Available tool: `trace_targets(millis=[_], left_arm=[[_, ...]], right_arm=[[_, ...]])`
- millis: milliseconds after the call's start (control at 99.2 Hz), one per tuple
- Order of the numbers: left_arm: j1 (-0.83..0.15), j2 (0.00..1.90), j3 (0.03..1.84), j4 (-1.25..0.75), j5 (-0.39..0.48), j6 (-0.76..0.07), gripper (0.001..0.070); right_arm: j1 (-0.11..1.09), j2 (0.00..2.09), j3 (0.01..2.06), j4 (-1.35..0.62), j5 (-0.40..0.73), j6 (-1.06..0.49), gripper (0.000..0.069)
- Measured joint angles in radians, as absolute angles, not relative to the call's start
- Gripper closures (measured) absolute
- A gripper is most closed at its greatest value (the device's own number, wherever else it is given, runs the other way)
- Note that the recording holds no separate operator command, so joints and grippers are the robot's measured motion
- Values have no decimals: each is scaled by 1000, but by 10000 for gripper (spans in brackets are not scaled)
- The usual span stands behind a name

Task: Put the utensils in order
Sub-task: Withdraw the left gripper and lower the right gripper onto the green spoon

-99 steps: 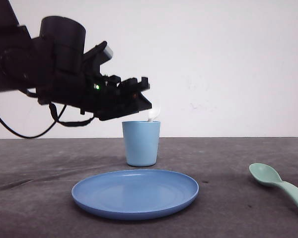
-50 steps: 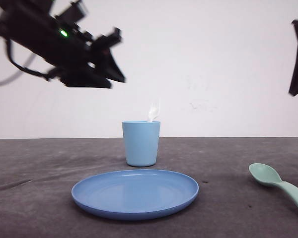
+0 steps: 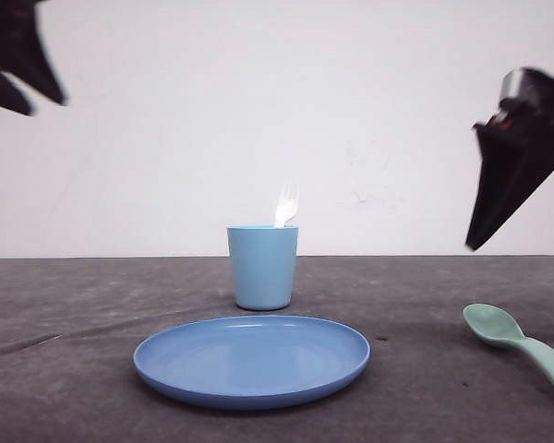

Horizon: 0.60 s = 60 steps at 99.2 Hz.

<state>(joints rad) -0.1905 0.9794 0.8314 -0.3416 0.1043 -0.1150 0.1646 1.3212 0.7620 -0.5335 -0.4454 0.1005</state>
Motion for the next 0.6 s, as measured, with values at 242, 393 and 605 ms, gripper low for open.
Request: trace_targets(millis=[242,393,605], left_arm=[[-128,846,831,-522,-1,-65,511],[-122,784,831,-568,-2,-58,511],[-122,723,831,-572,-2,-52,511]], right_arm=[[212,1425,762,-460,-445,102,12],[237,1476,762,-420,-445,102,61],[258,1503,764,-369,-443,109,192]])
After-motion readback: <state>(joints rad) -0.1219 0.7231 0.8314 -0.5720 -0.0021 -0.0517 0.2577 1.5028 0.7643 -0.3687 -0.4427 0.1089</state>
